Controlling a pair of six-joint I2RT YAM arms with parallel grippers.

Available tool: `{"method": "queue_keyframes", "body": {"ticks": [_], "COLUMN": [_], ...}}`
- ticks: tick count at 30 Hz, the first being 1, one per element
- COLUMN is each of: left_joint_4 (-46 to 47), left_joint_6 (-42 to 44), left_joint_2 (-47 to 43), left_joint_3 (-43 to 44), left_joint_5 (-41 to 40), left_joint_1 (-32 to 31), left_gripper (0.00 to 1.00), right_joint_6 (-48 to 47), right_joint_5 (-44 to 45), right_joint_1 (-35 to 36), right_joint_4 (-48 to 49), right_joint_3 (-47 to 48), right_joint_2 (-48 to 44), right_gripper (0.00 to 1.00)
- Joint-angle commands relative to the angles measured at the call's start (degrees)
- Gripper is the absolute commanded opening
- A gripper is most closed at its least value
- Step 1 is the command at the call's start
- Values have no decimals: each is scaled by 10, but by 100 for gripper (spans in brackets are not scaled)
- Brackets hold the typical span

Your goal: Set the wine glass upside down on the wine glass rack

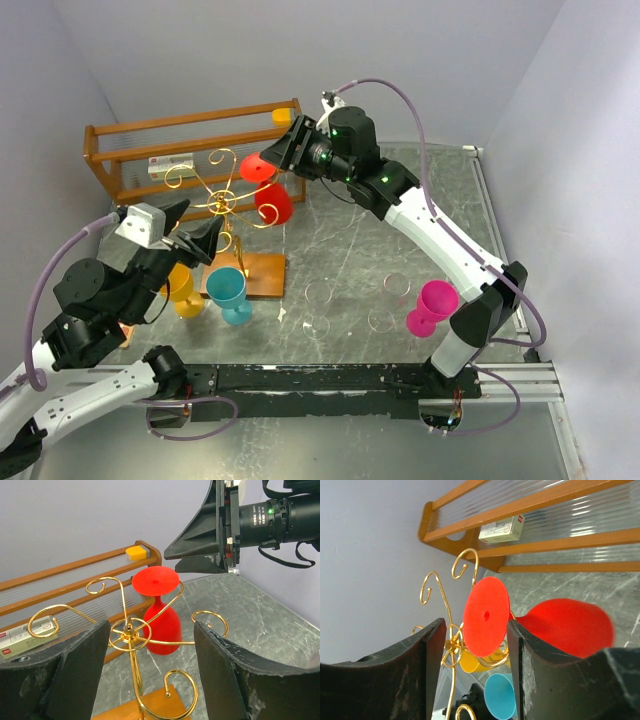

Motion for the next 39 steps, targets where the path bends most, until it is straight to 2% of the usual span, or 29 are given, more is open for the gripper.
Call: {"method": "queue_keyframes", "body": {"ticks": [1, 8, 12, 21, 28, 33, 39], "left_joint_4": [-12, -25, -51, -103, -107, -87, -79], "left_joint_6": [0, -7, -23, -62, -85, -94, -108], "left_joint_2": [4, 13, 26, 46, 52, 56, 71], "left_joint_3": [23, 40, 63, 97, 96, 95, 107], "left_joint_5": [11, 22, 37, 84, 88, 95, 108], "left_joint_1": [0, 1, 1, 0, 1, 1, 0], "left_gripper": [79, 79, 81, 88, 88, 87, 87], "right_joint_6": [-26, -37, -61, -167, -174, -149, -133], "right_joint_5": [16, 26, 45, 141, 267, 287, 261], "right_joint_1": [-2, -2, -3, -4, -2, -3, -3], "right_joint_4": [-17, -18, -34, -218, -385, -464, -480], "right_joint_3": [18, -9, -44, -141, -195, -211, -234], "right_joint_2": [-2, -33, -77, -194, -259, -294, -340], "right_gripper": [53, 61, 61, 61, 61, 57, 45]}}
